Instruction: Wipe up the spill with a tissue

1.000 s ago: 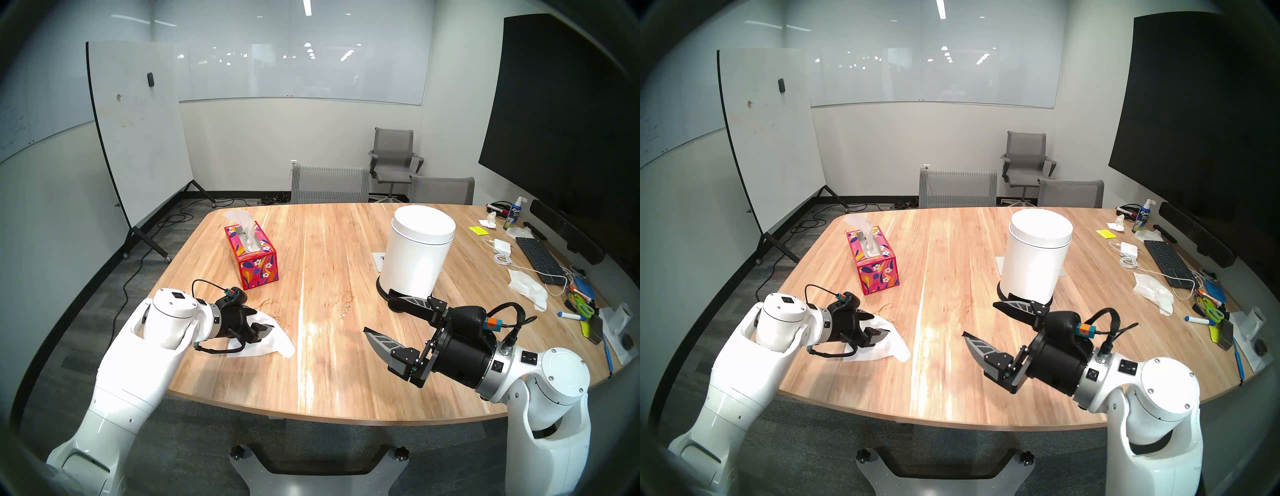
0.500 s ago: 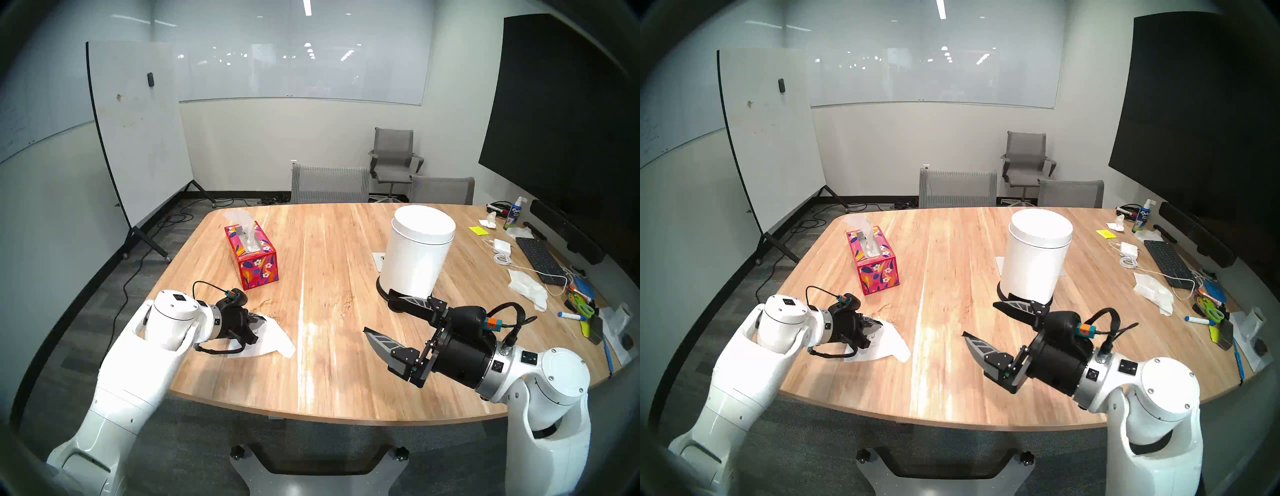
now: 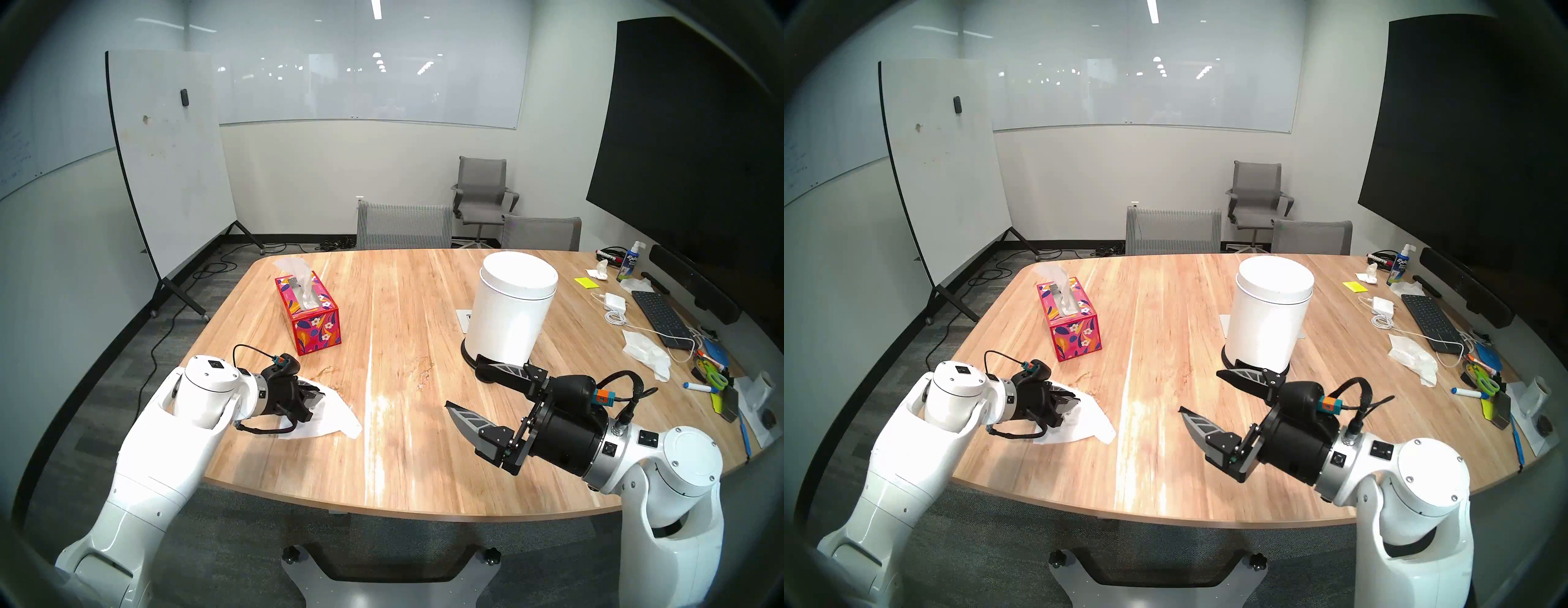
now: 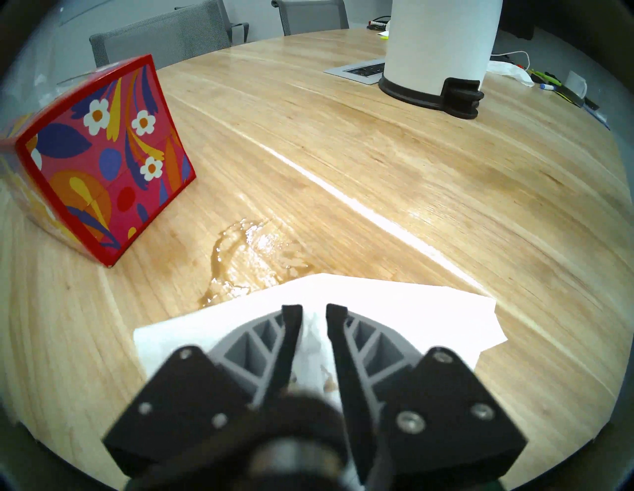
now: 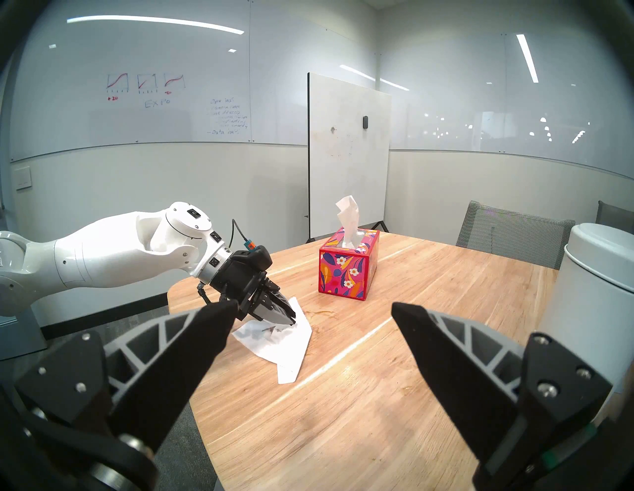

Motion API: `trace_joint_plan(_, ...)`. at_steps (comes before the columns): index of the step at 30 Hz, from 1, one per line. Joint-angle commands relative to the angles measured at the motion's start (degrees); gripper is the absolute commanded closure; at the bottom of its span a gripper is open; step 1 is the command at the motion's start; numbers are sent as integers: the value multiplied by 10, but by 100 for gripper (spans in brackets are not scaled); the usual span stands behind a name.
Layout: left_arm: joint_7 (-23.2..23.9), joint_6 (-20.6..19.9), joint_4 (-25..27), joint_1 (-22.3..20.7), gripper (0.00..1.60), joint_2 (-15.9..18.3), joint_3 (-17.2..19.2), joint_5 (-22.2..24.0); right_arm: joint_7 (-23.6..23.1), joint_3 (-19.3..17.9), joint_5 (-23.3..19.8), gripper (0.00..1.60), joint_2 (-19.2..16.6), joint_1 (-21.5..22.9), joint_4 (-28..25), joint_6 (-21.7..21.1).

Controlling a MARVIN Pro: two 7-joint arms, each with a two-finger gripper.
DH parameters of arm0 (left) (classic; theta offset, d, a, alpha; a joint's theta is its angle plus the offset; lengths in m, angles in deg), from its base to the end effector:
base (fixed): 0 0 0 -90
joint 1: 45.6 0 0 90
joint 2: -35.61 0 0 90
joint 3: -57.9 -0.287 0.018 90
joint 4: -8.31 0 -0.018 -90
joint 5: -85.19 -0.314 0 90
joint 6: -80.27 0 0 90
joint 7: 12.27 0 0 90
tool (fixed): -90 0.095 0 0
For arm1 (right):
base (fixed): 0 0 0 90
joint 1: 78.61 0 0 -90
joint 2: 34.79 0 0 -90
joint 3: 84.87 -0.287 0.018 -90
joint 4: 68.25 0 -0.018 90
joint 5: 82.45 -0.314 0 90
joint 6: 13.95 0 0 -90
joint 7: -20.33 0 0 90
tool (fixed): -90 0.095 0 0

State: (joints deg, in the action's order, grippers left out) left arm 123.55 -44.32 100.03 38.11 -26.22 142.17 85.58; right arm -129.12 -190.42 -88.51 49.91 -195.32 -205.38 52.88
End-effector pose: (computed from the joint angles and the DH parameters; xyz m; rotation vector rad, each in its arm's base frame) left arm 0.4144 0.0621 -0.2986 2.4278 -0.9501 1.1610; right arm 0.2434 0.0005 -0.1715 -1.7949 -0.8726 -1.6512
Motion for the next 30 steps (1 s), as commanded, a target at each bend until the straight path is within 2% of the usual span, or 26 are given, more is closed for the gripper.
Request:
trace_joint_plan(1, 5, -11, 25, -5, 38, 2, 11, 8, -1, -1, -2, 0, -1, 2, -9, 0)
trace_joint_plan(7, 7, -17, 32, -4, 33, 4, 13, 8, -1, -1, -2, 0, -1, 1, -9, 0)
trace_joint_plan(14, -1, -2, 18, 0, 38, 3, 4, -3, -1, -1, -2, 0, -1, 1, -9, 0)
trace_joint_plan(25, -17, 15, 5, 3, 36, -1, -11, -17, -1, -1, -2, 0, -1, 1, -9, 0)
trace_joint_plan(27, -21, 18, 1, 2, 41, -3, -13, -19, -1, -1, -2, 0, -1, 1, -9, 0)
trace_joint_plan(28, -22, 19, -1, 1, 50, -4, -13, -20, -1, -1, -2, 0, -1, 1, -9, 0)
trace_joint_plan(30, -24, 20, -3, 0, 58, -5, -15, -22, -1, -1, -2, 0, -1, 1, -9, 0)
